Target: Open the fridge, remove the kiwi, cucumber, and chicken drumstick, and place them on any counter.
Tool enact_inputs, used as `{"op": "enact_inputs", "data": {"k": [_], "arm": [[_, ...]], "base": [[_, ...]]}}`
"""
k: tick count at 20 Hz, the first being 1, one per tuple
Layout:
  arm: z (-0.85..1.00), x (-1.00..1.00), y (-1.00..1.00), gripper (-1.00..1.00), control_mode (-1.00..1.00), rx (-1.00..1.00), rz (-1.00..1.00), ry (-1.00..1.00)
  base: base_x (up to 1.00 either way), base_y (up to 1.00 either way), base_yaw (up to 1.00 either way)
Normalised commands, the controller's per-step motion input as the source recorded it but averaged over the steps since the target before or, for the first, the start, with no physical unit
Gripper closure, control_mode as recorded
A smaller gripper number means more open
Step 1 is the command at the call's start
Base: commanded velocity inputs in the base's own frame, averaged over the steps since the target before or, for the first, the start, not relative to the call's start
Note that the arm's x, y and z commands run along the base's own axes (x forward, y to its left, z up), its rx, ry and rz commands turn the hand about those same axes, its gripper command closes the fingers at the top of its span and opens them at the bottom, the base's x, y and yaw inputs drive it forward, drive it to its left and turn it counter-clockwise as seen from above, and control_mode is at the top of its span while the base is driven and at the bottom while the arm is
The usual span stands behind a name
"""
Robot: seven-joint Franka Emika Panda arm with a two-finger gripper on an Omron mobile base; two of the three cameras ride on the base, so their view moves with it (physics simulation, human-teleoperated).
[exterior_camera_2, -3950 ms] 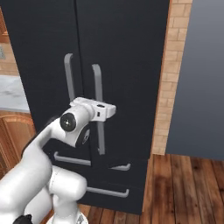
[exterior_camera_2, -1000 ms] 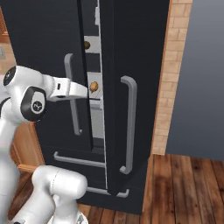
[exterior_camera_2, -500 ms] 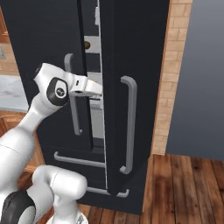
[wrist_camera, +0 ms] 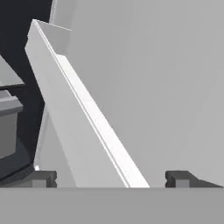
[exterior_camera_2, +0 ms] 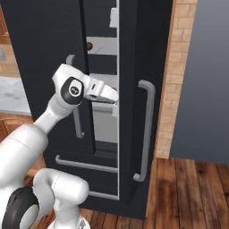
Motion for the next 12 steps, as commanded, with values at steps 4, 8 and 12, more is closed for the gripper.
{"op": "enact_inputs", "data": {"k": [4,8,12], "arm": [[-0.34,-0.39,-1.00,-1.00,-1.00,0.00,-0.18,-0.01],[-0.06,-0.41,-1.00,-1.00,-1.00,0.00,-0.05,-0.12],[0.27,-0.43,-0.25,-1.00,-1.00,-0.01,0.04,-0.26]], "base": [[0.00,0.00,0.00],[0.00,0.00,0.00],[0.00,0.00,0.00]]}}
